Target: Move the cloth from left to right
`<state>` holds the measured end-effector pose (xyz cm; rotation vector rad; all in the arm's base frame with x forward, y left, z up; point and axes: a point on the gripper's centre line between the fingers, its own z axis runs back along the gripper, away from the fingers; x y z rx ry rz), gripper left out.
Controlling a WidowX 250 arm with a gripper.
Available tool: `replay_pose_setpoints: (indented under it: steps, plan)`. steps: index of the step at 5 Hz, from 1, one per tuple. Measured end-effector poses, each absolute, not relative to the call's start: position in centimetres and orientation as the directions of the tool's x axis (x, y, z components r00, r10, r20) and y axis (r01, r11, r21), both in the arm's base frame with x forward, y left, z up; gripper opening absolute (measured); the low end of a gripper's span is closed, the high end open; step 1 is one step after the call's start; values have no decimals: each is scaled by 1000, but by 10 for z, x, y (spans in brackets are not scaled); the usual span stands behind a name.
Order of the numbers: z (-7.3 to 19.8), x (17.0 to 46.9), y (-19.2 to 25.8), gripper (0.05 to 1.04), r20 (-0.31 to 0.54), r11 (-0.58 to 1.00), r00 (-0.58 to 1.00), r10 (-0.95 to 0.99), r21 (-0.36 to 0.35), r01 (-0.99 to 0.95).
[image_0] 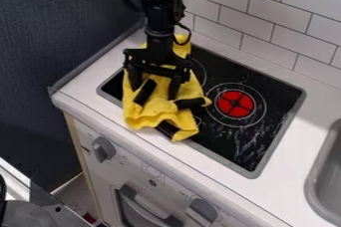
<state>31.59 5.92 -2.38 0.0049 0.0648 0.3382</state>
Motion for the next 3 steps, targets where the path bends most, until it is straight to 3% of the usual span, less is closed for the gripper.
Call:
replay_pose_setpoints:
  steps: [3]
  plan:
    - [-23, 322, -15, 1004, -70, 964, 963, 262, -23, -264]
